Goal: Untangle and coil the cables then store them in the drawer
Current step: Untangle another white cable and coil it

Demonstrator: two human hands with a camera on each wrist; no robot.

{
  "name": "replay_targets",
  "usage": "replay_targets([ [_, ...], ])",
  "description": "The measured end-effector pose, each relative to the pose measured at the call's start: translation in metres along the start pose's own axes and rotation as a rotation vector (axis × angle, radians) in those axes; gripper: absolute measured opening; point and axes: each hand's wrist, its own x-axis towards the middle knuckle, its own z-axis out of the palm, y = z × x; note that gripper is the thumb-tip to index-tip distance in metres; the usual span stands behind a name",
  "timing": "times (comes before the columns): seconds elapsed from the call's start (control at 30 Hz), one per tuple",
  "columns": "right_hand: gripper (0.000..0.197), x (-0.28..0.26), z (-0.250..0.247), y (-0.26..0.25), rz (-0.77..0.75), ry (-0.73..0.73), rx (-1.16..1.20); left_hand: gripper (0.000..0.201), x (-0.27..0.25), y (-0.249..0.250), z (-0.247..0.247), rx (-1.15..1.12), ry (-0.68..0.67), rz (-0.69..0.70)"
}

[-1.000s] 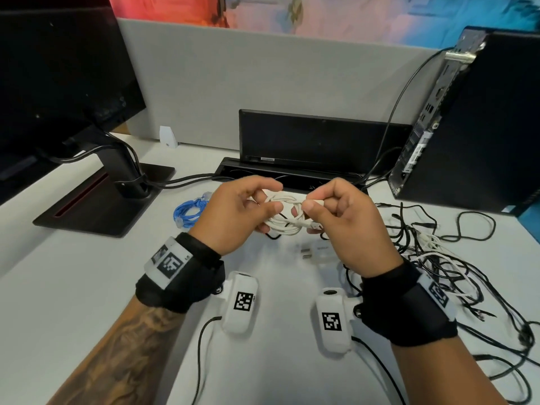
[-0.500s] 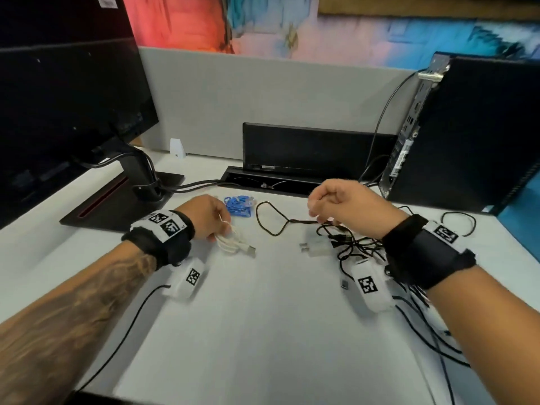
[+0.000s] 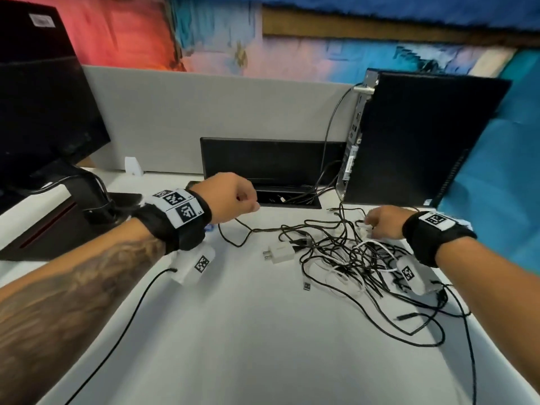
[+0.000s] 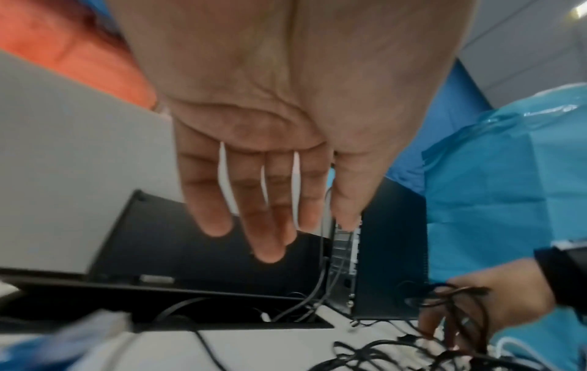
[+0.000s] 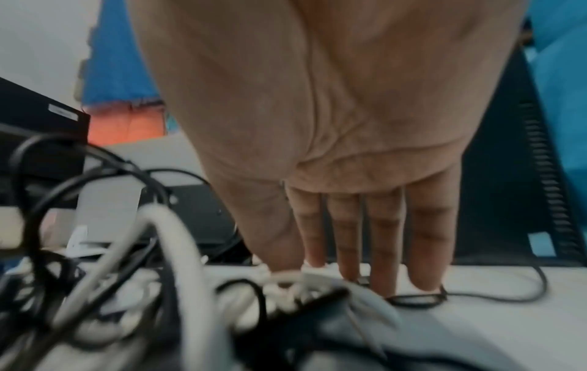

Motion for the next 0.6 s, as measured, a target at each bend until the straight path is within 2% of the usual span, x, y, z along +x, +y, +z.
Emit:
replay_targets([
  [0.07, 0.028, 0.002, 0.011, 0.005, -0.001, 0.039, 0.065, 0.028, 0.02, 0.023, 0.014, -0.112, 0.012, 0.064],
  [0.13, 0.015, 0.003, 0.017, 0.006, 0.002, 0.094, 0.126, 0.043, 0.04, 0.047, 0.033, -0.123, 0.007, 0.108],
  [0.27, 0.011, 0.003, 0.021, 0.007, 0.008, 0.118, 0.164, 0.059, 0.063, 0.097, 0.072, -0.109, -0.03, 0.234],
  [0.37, 0.009, 0.0, 0.016, 0.007, 0.018, 0.169, 0.207, 0.048, 0.07, 0.12, 0.094, -0.025, -0.1, 0.313],
  [0.43, 0.006, -0.007, 0.002, 0.009, -0.007, 0.259, 0.351, 0.041, 0.072, 0.126, 0.101, -0.021, -0.122, 0.276],
  [0.6, 0.008, -0.029, -0.05, -0.003, -0.176, 0.543, 0.783, 0.034, 0.073, 0.12, 0.099, -0.136, -0.131, 0.176],
])
